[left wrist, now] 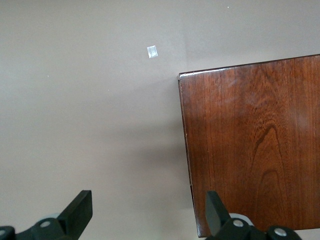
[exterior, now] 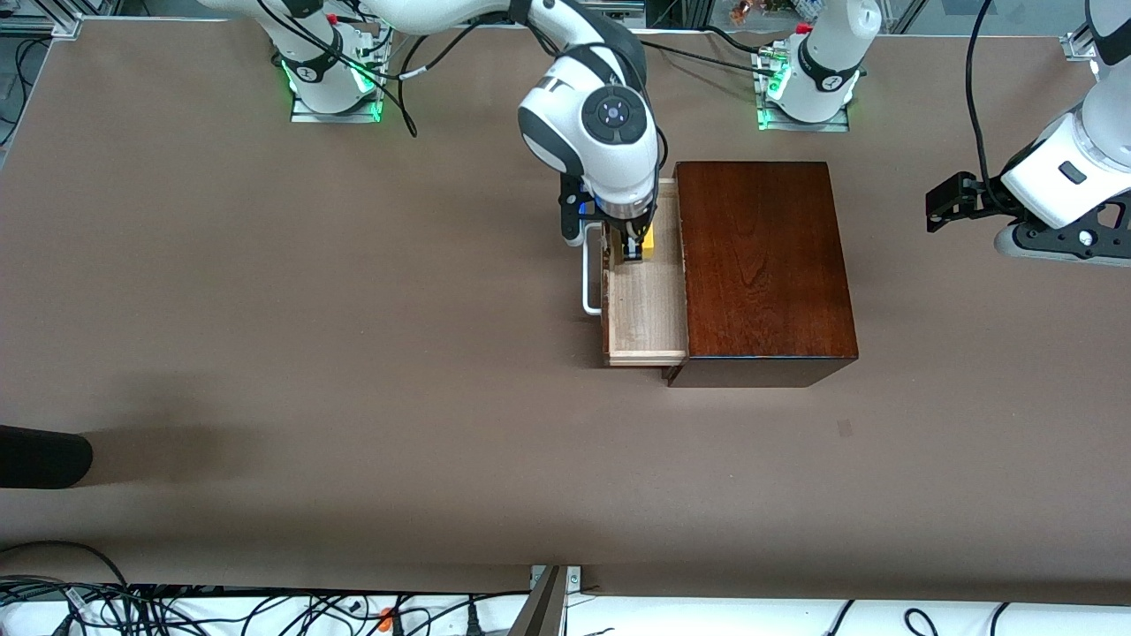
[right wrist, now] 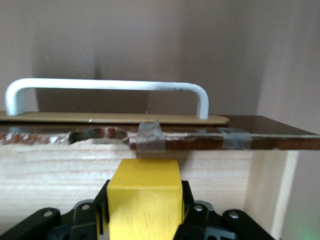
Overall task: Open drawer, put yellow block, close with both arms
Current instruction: 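Lower the held yellow block into the drawer with the right gripper, then open the right gripper and withdraw it while the left gripper approaches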
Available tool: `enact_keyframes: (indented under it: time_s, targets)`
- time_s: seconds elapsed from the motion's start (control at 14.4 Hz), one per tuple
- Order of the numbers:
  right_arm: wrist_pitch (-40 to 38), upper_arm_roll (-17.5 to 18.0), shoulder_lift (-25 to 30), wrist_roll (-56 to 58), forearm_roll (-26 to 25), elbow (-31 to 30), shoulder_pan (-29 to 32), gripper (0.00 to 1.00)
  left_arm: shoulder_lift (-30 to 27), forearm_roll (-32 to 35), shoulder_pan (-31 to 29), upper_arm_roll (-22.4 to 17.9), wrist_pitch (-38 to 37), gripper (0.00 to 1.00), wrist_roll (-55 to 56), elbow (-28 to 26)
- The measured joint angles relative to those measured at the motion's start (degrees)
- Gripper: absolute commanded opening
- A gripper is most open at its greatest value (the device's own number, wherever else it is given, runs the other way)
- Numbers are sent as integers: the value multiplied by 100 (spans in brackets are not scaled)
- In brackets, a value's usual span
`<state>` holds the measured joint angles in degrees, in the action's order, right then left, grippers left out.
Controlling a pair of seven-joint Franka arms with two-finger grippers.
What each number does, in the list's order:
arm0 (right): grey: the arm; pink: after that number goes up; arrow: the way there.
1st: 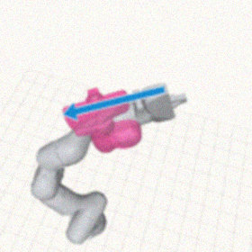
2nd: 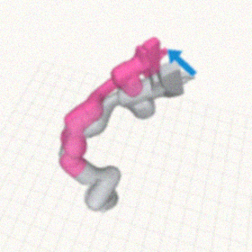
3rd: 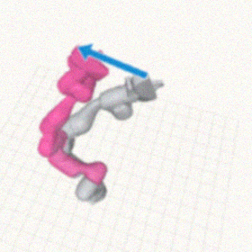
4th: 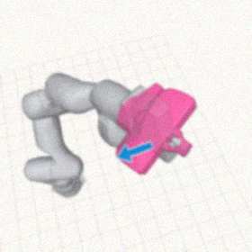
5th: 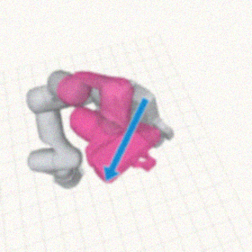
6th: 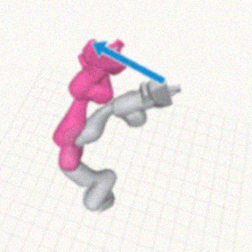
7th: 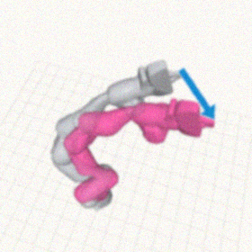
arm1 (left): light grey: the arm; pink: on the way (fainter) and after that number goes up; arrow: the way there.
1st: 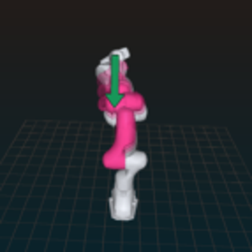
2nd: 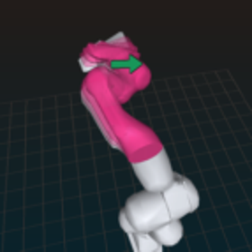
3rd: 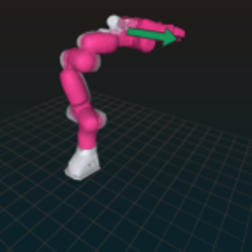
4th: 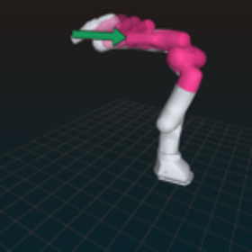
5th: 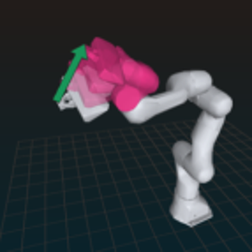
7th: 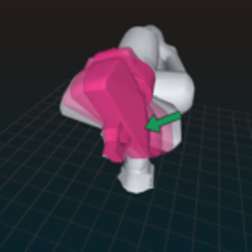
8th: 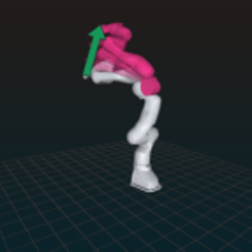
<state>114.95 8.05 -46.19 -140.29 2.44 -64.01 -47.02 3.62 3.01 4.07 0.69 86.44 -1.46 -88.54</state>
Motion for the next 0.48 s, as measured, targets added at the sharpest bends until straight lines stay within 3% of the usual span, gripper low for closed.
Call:
enact_keyframes:
  time_s: [0.07, 0.14, 0.21, 0.48]
  targets:
    - [34, 0, -60, -2, 0, 2, 0, 19, 0, 0, 0, 0, 0, 100, 0, 0]
    - [57, 0, -106, -7, 0, 3, 0, 69, 0, 0, 0, 0, 0, 100, 0, 0]
    - [64, 0, -140, -18, 0, 3, 0, 100, 0, 0, 0, 0, 0, 100, 0, 0]
    - [45, -7, -161, -30, 0, 56, 2, 100, 0, 0, 0, 0, 0, 100, 0, 0]
